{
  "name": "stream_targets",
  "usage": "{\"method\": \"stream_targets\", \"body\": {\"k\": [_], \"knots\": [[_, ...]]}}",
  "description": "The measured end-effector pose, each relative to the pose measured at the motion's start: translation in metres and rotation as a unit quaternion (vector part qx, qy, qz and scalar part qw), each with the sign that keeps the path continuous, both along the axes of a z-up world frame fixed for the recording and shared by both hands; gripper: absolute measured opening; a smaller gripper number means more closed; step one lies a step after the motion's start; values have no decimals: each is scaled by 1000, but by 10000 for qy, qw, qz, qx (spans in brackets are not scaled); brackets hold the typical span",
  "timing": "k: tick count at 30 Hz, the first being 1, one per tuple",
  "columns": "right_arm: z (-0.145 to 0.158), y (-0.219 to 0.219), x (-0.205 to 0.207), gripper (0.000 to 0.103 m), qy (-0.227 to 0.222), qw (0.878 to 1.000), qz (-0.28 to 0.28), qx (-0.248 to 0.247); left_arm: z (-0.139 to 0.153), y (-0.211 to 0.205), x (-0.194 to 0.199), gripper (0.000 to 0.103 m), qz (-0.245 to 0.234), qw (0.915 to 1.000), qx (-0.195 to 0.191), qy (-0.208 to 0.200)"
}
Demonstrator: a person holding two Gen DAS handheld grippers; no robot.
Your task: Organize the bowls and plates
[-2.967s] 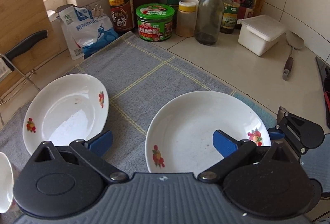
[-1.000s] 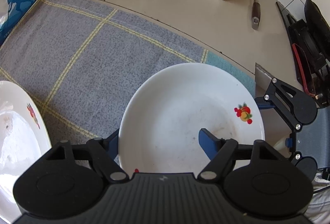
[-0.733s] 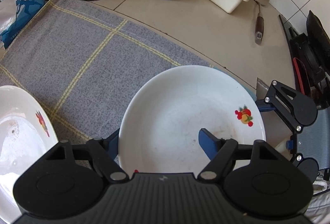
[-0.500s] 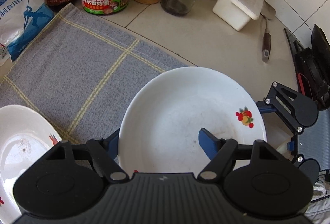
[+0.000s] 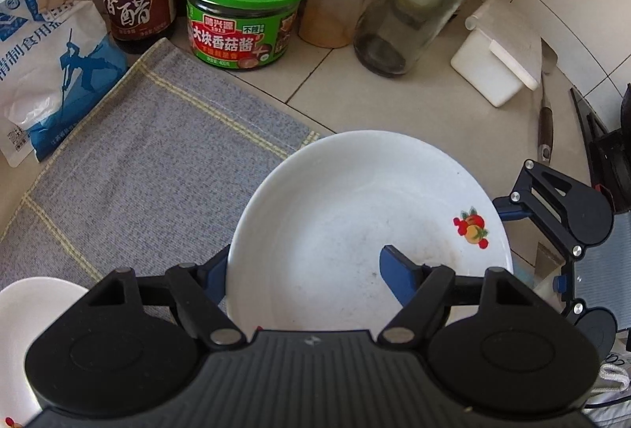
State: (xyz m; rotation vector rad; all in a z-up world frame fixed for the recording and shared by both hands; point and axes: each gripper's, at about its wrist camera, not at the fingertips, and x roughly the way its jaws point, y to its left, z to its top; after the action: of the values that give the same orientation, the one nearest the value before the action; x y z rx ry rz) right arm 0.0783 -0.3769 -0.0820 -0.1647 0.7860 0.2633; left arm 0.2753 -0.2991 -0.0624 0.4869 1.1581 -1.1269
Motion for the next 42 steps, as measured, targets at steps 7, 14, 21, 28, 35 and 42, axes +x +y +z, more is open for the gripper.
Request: {"method": "stream_targets", "body": {"k": [7, 14, 21, 28, 35, 42], "knots": [[-6, -8, 9, 103, 66, 10000, -42, 13, -10, -7, 9, 76, 42, 10000, -27, 5], [-10, -13, 14, 103, 119, 9999, -100, -11, -18, -13, 12, 76, 53, 10000, -41, 17], [-11, -14, 13, 103, 108, 9998, -152, -2, -22, -15, 15, 76, 96, 9998, -137, 61], [-9, -10, 11, 103, 109, 9997, -194, -40, -18, -12, 13, 79, 179, 9994, -278, -37], [1, -11, -2, 103, 70, 9992, -388, 72, 8, 11, 4, 83, 418, 9965, -532, -495], [11, -4, -33, 103, -8, 9972, -737, 160, 49, 51, -32, 84, 681, 9877, -925, -1060]]}}
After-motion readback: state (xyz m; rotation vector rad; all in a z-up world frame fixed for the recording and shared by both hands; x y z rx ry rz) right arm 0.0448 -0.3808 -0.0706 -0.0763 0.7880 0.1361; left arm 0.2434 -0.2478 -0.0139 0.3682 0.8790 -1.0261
